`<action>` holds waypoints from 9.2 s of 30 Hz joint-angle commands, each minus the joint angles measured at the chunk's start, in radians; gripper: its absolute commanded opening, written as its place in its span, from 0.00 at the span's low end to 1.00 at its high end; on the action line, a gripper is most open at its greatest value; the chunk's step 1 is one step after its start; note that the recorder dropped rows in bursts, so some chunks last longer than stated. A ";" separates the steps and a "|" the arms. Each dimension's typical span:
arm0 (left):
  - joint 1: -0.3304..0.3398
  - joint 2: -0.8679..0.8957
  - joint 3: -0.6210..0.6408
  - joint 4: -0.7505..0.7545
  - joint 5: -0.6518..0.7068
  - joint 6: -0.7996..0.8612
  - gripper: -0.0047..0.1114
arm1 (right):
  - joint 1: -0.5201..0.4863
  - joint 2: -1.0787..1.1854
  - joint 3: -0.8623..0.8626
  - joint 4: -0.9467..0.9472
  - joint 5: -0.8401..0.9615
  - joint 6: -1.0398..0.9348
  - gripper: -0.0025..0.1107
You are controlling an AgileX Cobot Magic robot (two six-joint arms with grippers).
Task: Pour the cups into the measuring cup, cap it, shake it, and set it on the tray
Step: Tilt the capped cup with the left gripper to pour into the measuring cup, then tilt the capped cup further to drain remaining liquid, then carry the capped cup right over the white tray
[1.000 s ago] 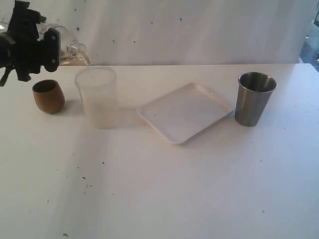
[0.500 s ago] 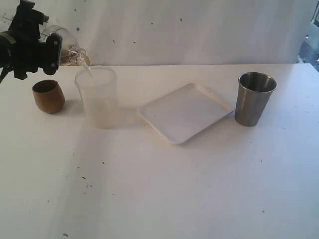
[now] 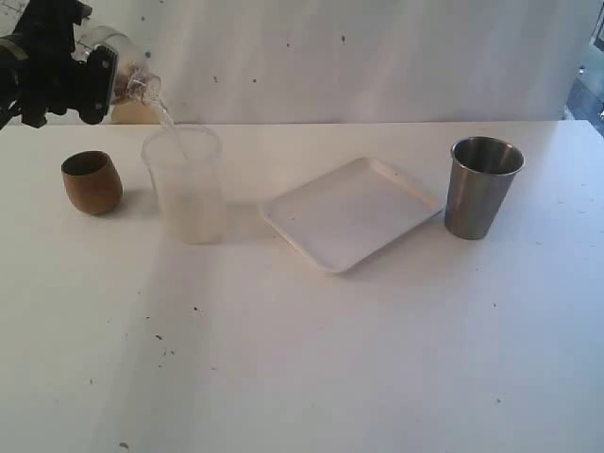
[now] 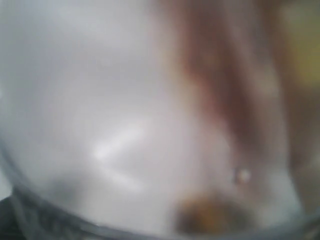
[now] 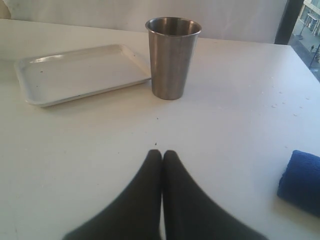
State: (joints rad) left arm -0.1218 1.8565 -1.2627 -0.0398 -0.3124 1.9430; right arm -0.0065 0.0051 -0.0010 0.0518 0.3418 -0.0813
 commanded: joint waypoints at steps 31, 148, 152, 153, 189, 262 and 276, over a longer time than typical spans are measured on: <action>0.000 -0.016 -0.018 -0.008 -0.060 0.017 0.04 | -0.002 -0.005 0.001 0.000 -0.005 -0.012 0.02; -0.088 0.028 -0.125 0.359 -0.053 0.169 0.04 | -0.002 -0.005 0.001 0.000 -0.005 -0.012 0.02; -0.090 0.028 -0.125 0.384 -0.030 0.169 0.04 | -0.002 -0.005 0.001 -0.002 -0.005 -0.010 0.02; -0.090 0.028 -0.125 0.384 -0.030 0.169 0.04 | -0.002 -0.005 0.001 -0.002 -0.005 0.013 0.02; -0.090 0.028 -0.125 0.386 -0.026 0.169 0.04 | -0.002 -0.005 0.001 0.001 -0.005 0.006 0.02; -0.444 0.061 -0.261 -0.121 0.100 -2.024 0.04 | -0.002 -0.005 0.001 0.001 -0.005 0.006 0.02; -0.600 0.393 -0.261 -0.082 -0.310 -2.056 0.04 | -0.002 -0.005 0.001 -0.001 -0.005 0.006 0.02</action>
State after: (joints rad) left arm -0.7189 2.2245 -1.5150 -0.1282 -0.5476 -0.1056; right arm -0.0065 0.0051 -0.0010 0.0518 0.3418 -0.0784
